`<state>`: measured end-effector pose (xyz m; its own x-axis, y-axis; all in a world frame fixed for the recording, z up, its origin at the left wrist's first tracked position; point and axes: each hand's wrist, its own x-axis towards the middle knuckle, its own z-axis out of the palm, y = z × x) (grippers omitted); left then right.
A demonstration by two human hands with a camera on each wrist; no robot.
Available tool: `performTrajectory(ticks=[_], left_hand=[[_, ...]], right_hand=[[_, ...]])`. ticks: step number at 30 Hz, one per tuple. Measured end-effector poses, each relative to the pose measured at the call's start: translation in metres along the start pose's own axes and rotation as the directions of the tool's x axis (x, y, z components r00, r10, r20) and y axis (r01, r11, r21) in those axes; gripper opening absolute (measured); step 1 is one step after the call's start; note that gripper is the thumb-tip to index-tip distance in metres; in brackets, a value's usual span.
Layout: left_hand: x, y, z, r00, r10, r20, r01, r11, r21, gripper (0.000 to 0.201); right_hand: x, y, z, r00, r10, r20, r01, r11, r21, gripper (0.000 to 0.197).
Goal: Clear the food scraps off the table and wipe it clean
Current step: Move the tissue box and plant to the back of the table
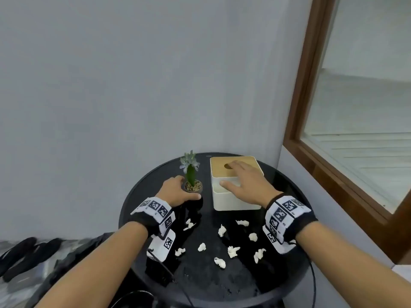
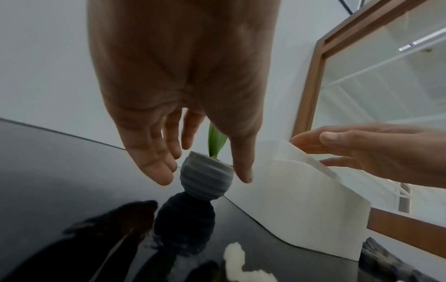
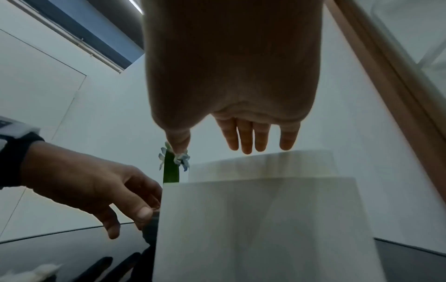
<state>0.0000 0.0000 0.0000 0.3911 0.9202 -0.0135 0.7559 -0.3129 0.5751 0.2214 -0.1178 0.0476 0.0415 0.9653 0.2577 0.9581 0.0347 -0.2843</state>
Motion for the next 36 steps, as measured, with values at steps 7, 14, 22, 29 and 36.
performTrajectory(ticks=[7,14,22,29,36], left_hand=[[0.010,0.005,0.004,1.000,0.025,0.015,-0.025,0.999,0.025,0.064],[0.022,-0.001,0.006,1.000,0.009,0.030,-0.010,0.999,0.044,0.067],[0.049,0.001,0.001,1.000,0.000,0.007,0.000,1.000,0.013,0.069],[0.094,-0.002,-0.002,1.000,-0.012,-0.002,0.012,1.000,-0.028,0.068],[0.150,-0.008,-0.001,1.000,-0.019,-0.024,0.018,0.998,-0.054,0.061]], right_hand=[[0.023,0.001,0.017,0.996,0.009,0.091,-0.001,0.996,-0.093,0.082],[0.025,0.009,0.030,0.996,0.039,0.084,-0.023,0.982,-0.189,0.081],[0.029,0.010,0.035,0.997,0.039,0.063,-0.025,0.977,-0.210,0.080],[0.027,0.008,0.035,0.996,0.055,0.072,-0.038,0.975,-0.218,0.081],[0.026,0.006,0.035,0.996,0.058,0.072,-0.041,0.974,-0.222,0.086]])
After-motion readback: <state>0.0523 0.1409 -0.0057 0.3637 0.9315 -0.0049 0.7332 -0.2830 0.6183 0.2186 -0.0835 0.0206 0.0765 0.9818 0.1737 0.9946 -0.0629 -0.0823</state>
